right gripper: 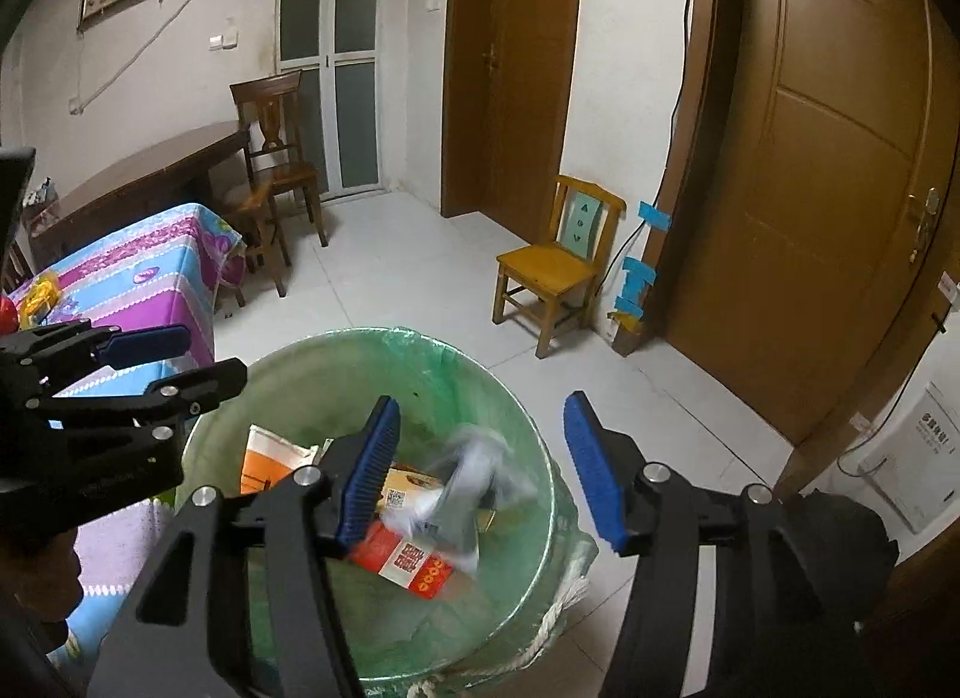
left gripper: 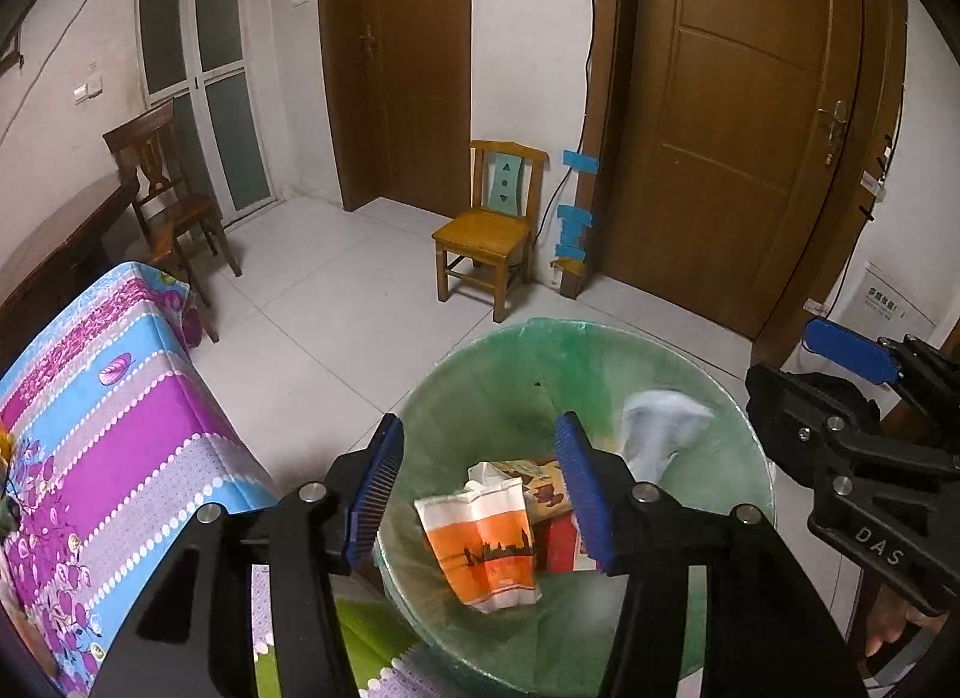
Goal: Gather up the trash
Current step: 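Open both tools to drop the cup and wipes packet into the bin, then move both open tools back over the table toward the remaining items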
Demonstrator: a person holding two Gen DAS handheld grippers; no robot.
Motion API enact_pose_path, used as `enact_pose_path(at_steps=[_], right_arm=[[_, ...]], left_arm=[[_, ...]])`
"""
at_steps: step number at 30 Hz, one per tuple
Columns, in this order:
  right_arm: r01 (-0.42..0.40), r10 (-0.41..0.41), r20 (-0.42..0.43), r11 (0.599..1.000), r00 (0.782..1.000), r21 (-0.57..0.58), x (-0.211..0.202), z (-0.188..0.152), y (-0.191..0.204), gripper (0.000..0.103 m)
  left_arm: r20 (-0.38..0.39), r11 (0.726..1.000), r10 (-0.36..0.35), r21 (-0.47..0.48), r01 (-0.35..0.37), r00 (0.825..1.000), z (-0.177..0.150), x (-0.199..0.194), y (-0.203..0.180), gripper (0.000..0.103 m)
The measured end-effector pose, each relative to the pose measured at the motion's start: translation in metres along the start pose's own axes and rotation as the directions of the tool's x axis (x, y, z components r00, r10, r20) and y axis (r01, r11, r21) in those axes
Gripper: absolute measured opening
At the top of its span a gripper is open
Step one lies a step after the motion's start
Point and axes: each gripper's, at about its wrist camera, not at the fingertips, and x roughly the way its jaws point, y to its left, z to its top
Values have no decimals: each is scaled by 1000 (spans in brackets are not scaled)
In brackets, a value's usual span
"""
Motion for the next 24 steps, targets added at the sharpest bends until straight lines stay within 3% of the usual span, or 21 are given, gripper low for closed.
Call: enact_pose_path(at_steps=[16, 24], right_arm=[[19, -19, 14, 1000, 1000, 19, -9, -4, 1, 55], [-14, 8, 116, 999, 993, 46, -33, -9, 9, 55]], left_arm=[[8, 1000, -11, 7, 11, 1000, -10, -14, 0, 55], [41, 999, -31, -15, 32, 999, -34, -44, 9, 57]])
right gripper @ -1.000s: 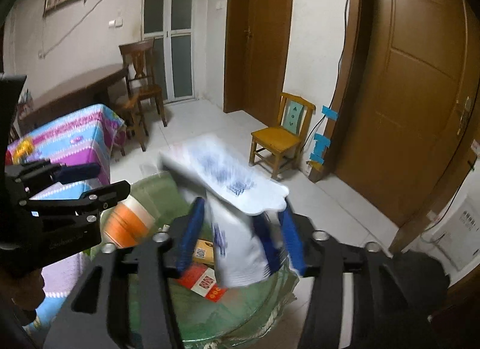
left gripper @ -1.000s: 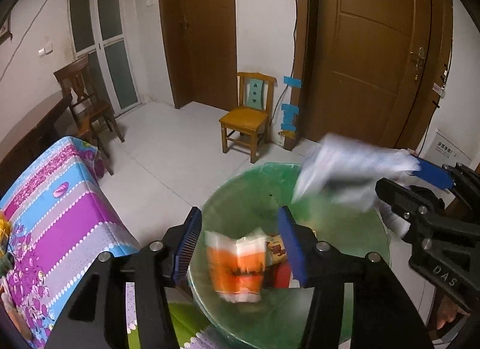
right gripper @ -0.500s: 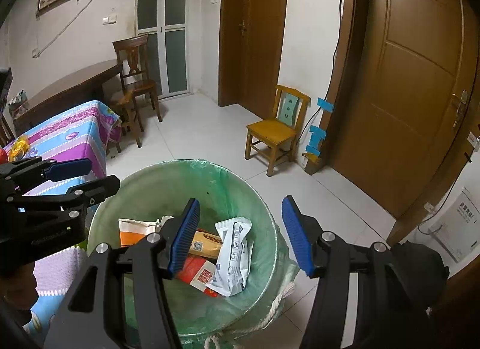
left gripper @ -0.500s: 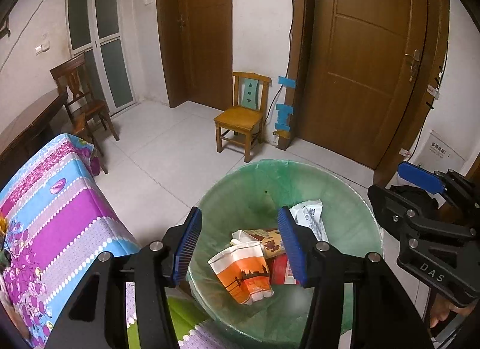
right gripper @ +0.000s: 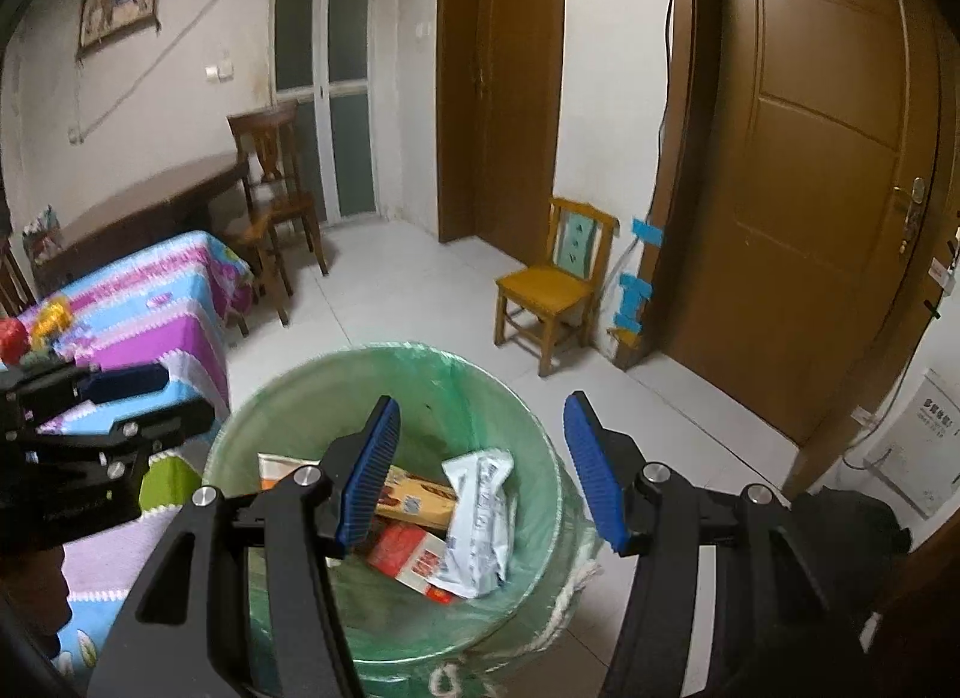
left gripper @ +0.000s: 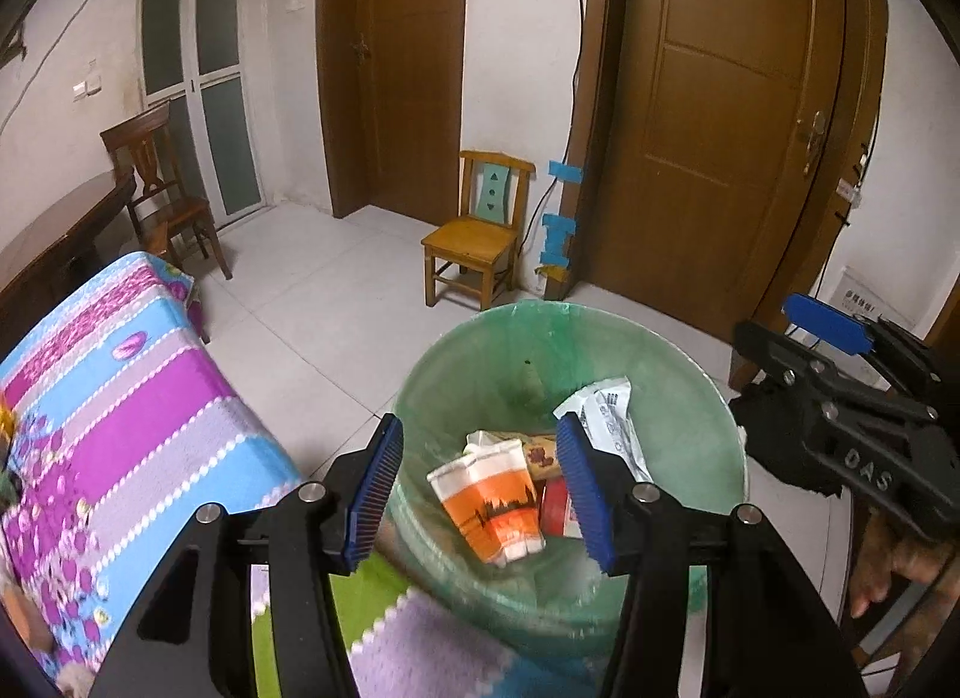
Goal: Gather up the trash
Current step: 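Move both open tools back over the table toward the remaining items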
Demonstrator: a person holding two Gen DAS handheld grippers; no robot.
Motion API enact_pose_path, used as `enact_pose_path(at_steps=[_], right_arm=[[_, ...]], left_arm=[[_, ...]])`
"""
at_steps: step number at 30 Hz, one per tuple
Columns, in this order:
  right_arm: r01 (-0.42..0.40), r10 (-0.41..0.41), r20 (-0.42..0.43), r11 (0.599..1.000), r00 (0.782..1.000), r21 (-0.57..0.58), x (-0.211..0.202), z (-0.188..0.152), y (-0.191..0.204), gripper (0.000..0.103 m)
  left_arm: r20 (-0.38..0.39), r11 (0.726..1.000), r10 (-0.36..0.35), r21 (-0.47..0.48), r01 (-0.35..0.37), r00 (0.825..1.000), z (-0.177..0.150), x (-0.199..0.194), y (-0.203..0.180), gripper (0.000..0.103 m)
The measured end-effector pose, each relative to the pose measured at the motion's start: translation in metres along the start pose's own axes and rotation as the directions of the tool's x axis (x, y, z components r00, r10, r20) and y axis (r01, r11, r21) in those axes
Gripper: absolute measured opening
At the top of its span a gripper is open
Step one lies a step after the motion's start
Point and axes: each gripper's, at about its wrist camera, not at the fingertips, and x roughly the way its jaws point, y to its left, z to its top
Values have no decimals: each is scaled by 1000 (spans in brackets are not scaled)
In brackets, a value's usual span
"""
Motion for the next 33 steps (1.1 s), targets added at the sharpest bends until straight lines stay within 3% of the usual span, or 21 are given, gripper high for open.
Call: enact_pose_path(at_steps=[4, 11, 19, 23, 27, 29, 33], right_arm=[[-17, 14, 102, 1000, 995, 25, -17, -7, 10, 55], [-97, 68, 253, 990, 965, 106, -41, -25, 29, 55], [-226, 191, 285, 970, 939, 95, -54, -35, 72, 56], [-299, 284, 250, 954, 926, 27, -53, -38, 109, 61], [-397, 400, 185, 916, 897, -58, -53, -39, 154, 63], [-444, 455, 144, 890, 879, -100, -53, -39, 175, 63], [-516, 532, 68, 840, 844, -165, -55, -43, 213, 65]], left_arm=[[71, 996, 89, -23, -88, 994, -21, -30, 6, 61], [171, 968, 245, -94, -231, 954, -64, -89, 24, 66], [196, 925, 353, -222, -310, 915, -117, -163, 67, 72], [195, 878, 421, -334, -344, 886, -146, -207, 102, 72], [175, 794, 516, -465, -392, 838, -181, -260, 142, 72], [145, 737, 563, -533, -414, 814, -202, -283, 166, 72], [69, 655, 562, -646, -393, 824, -235, -308, 210, 72]])
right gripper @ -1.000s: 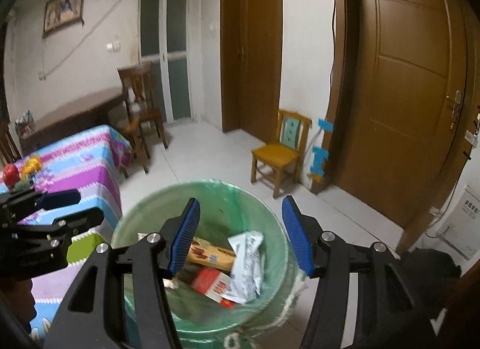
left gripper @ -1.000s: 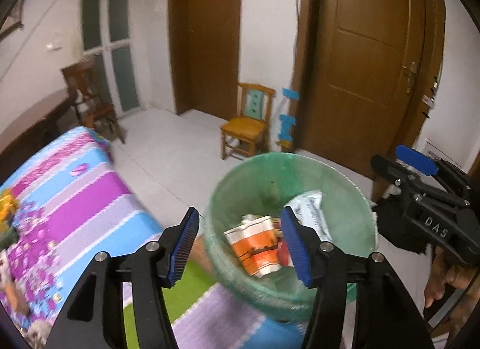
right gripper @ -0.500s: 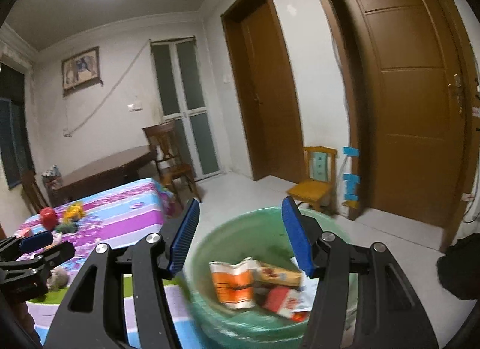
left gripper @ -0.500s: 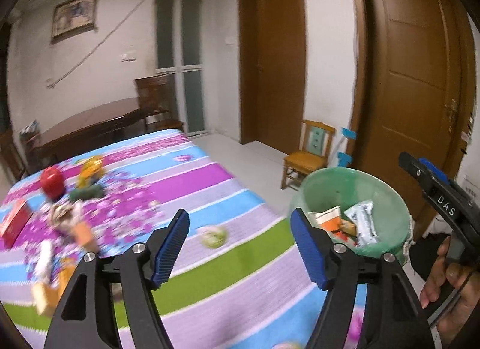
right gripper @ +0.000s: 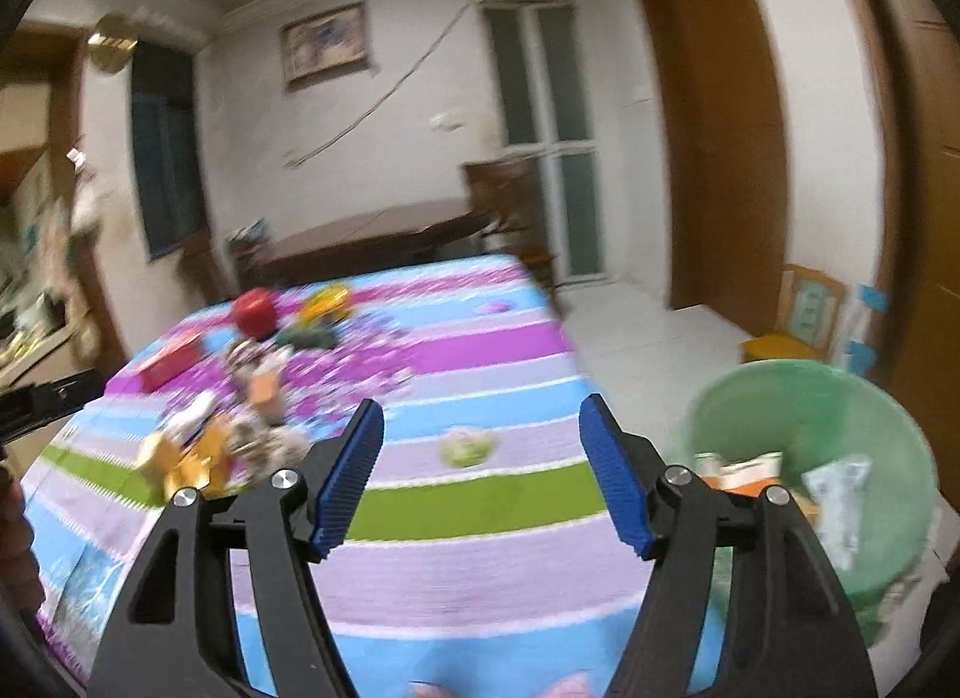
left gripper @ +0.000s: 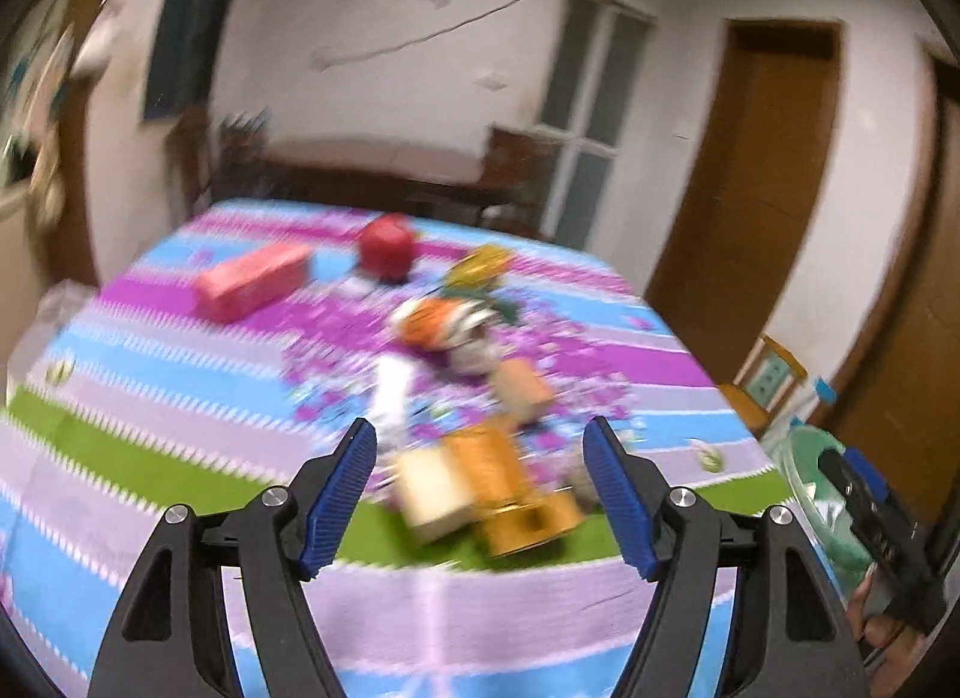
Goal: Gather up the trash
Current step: 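Move both open tools back over the table toward the remaining items, then grasp the beige sponge with left tool while right tool grasps the gold box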
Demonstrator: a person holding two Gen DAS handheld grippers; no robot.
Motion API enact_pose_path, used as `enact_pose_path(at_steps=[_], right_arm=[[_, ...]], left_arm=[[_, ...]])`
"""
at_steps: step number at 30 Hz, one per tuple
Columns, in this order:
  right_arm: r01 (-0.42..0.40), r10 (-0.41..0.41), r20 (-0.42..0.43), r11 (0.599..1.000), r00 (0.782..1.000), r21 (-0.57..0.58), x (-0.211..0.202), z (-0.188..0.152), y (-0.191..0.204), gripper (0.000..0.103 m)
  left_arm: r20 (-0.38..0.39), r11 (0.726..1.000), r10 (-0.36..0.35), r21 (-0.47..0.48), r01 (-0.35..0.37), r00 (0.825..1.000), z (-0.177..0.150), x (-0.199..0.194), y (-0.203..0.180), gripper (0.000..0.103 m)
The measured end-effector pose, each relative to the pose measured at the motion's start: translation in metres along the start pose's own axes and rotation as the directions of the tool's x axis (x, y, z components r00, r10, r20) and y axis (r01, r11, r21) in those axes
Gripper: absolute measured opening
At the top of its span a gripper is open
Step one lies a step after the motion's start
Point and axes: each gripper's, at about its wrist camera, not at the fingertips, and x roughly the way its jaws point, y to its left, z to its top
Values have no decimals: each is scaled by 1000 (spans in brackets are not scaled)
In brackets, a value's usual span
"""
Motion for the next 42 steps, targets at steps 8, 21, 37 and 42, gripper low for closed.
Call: enact_pose_path(at_steps=[8, 21, 37, 42], right_arm=[[-198, 182, -118, 970, 976, -140, 21, -8, 71, 66], [-267, 233, -208, 952, 950, -152, 32, -14, 95, 69], [-469, 332, -447, 850, 831, -241, 95, -16, 180, 69], [-439, 269, -518, 866, 812, -239, 124, -21, 187, 66]], left_arm=[[-70, 998, -22, -58, 18, 997, -12, 10, 38, 70], [-254, 998, -28, -61, 12, 967, -25, 89, 19, 40], [-101, 982, 45, -180, -63, 994, -14, 12, 77, 36], [-104, 978, 44, -199, -64, 994, -18, 10, 88, 36]])
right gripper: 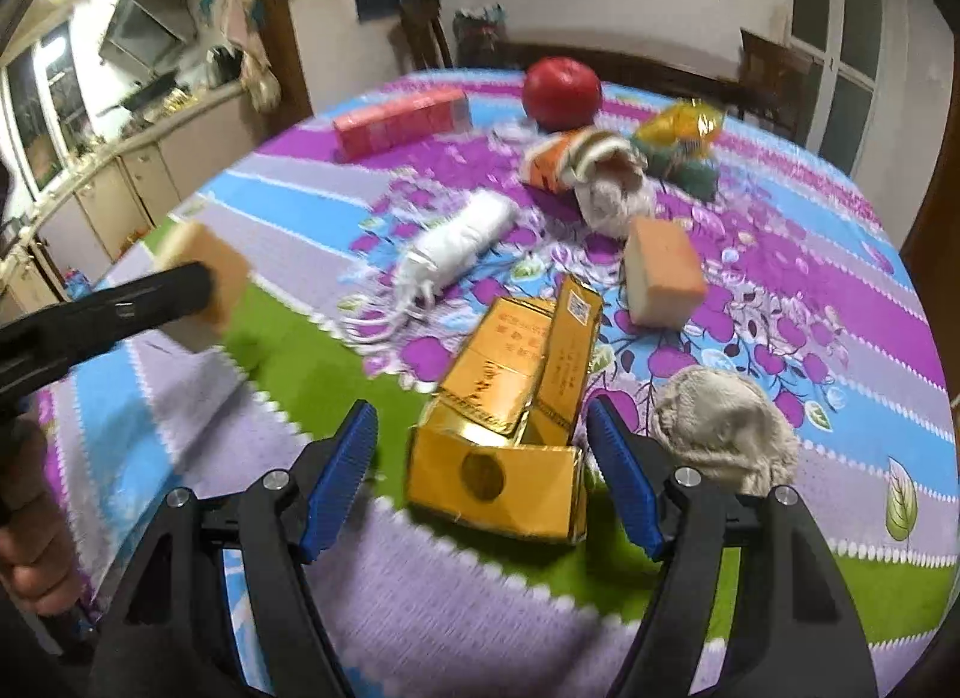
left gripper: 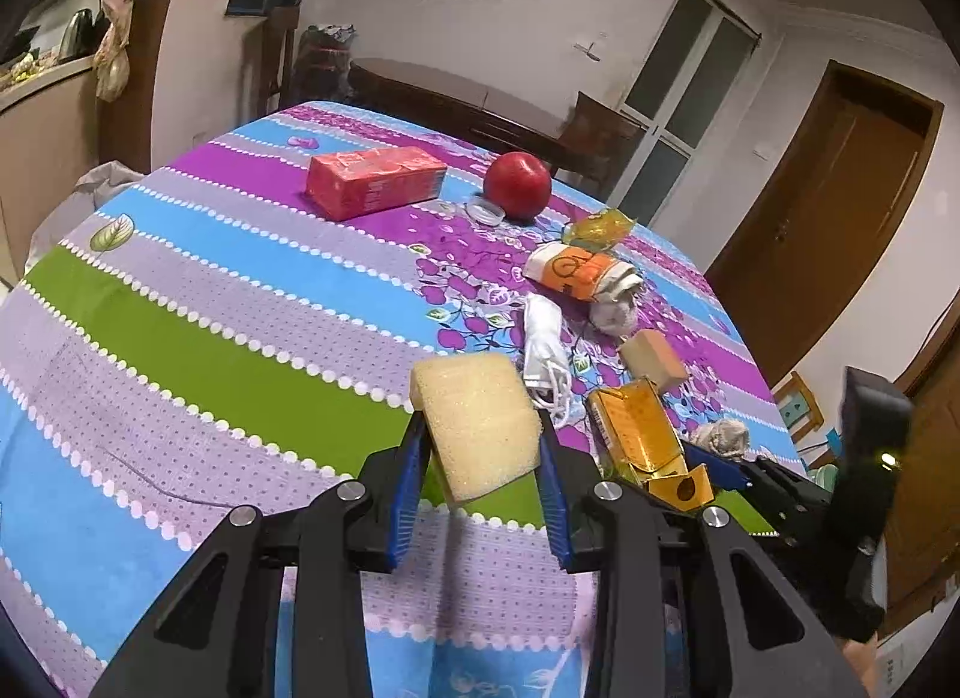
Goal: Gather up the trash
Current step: 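Grasp the beige sponge with left tool while right tool grasps the gold box, then carry the sponge and gold box with both tools over the bin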
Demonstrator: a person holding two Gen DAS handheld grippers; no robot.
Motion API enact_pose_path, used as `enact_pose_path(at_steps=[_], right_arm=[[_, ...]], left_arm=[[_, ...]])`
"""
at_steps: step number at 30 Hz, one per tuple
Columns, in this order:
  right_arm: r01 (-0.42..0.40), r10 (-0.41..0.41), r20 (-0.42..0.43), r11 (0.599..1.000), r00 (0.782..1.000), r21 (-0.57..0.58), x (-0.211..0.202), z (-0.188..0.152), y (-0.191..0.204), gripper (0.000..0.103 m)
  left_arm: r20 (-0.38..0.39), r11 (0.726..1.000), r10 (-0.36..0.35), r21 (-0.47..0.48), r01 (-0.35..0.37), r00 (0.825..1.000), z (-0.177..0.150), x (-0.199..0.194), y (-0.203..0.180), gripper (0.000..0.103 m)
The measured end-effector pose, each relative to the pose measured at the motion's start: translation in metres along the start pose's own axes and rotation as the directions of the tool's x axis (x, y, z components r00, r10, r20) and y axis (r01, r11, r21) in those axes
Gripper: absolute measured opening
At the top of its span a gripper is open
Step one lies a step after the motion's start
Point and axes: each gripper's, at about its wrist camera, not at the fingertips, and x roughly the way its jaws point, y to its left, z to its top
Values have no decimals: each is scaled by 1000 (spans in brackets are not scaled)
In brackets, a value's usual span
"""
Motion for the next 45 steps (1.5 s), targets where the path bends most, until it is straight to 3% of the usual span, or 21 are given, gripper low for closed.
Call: enact_pose_path(at_steps=[1, 7, 12, 18, 28, 34, 40, 45], right_arm=[[0, 0, -9, 1000, 1000, 4, 2, 0, -1, 53], [-38, 38, 4, 999, 999, 32, -4, -4, -4, 49], [-85, 81, 72, 995, 994, 50, -39, -23, 3, 49], [-83, 67, 151, 991, 986, 101, -83, -53, 1, 49], [-13, -52, 265, 971, 963, 239, -141, -91, -36, 49], [42, -129, 296, 958, 947, 285, -162, -101, -60, 49], [113, -238, 323, 925, 916, 362, -194, -117, -92, 49], [181, -334, 322, 888, 886, 422, -223, -135, -117, 49]], left_arm=[[1, 1000, 0, 0, 0, 1000, 0, 0, 1, 36], [9, 1000, 14, 14, -14, 1000, -1, 0, 0, 36], [21, 998, 23, 58, -25, 1000, -6, -6, -13, 36], [7, 993, 13, 116, -13, 1000, -14, -7, -36, 36], [-21, 963, -16, 269, 21, 1000, -31, -3, -101, 35], [-16, 925, -43, 376, 46, 999, -39, -1, -153, 35], [-22, 885, -83, 457, 83, 996, -46, 3, -202, 35], [-44, 836, -137, 531, 140, 990, -55, 10, -254, 35]])
